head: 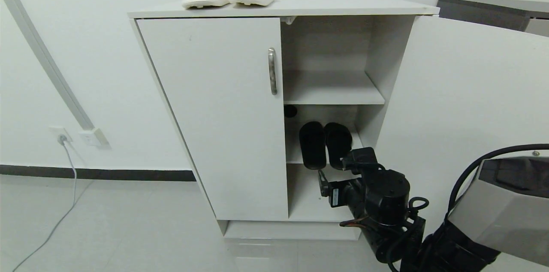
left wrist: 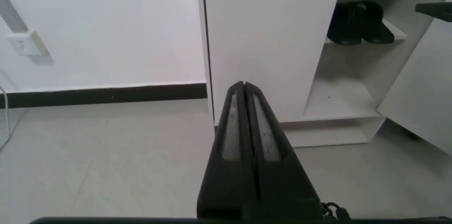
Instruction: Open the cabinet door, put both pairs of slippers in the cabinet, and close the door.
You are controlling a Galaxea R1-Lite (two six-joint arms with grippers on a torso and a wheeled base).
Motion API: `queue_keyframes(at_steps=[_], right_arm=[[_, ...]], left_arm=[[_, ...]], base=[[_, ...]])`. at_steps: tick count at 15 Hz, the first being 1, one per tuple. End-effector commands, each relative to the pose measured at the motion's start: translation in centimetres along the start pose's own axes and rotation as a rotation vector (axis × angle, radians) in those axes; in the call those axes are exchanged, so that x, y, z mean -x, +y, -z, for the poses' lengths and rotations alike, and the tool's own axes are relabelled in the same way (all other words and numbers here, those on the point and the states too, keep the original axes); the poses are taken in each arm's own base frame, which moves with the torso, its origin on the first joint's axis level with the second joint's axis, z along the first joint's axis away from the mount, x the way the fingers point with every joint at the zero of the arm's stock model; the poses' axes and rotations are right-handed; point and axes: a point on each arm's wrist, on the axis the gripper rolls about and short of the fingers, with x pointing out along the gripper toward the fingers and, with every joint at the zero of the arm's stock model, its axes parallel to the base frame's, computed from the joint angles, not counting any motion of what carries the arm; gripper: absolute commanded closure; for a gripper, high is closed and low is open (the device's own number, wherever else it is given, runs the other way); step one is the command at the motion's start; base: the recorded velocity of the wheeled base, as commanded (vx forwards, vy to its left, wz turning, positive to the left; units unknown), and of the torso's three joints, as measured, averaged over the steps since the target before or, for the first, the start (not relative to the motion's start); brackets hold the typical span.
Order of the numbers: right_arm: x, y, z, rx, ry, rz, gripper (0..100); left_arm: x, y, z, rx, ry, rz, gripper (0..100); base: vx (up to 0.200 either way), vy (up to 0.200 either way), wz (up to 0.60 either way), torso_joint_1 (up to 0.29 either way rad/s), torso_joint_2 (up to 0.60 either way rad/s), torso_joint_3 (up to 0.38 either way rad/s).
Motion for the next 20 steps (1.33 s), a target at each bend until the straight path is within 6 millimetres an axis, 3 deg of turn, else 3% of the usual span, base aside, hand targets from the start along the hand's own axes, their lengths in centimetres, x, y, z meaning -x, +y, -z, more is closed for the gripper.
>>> queue_keyframes(at_steps=[1, 10, 20], right_arm=[[0.0, 0.0, 0.2, 0.003, 0.004, 0.001, 0], [0.3, -0.4, 0.4, 0.008, 0.008, 0.0, 0], [-0.1, -1.2, 0.3, 0.003, 0.004, 0.022, 0]], left_arm=[[0.0, 0.0, 0.0, 0.002, 0.002, 0.0, 100], [0.0, 0.0, 0.0, 0.002, 0.002, 0.0, 100], [0.0, 0.0, 0.0, 0.002, 0.002, 0.0, 100]], base=[[0.0, 0.0, 0.0, 0.0, 0.0, 0.0], [0.0, 0.0, 0.0, 0.0, 0.0, 0.0], [0.0, 0.2, 0.0, 0.004, 0.0, 0.004]])
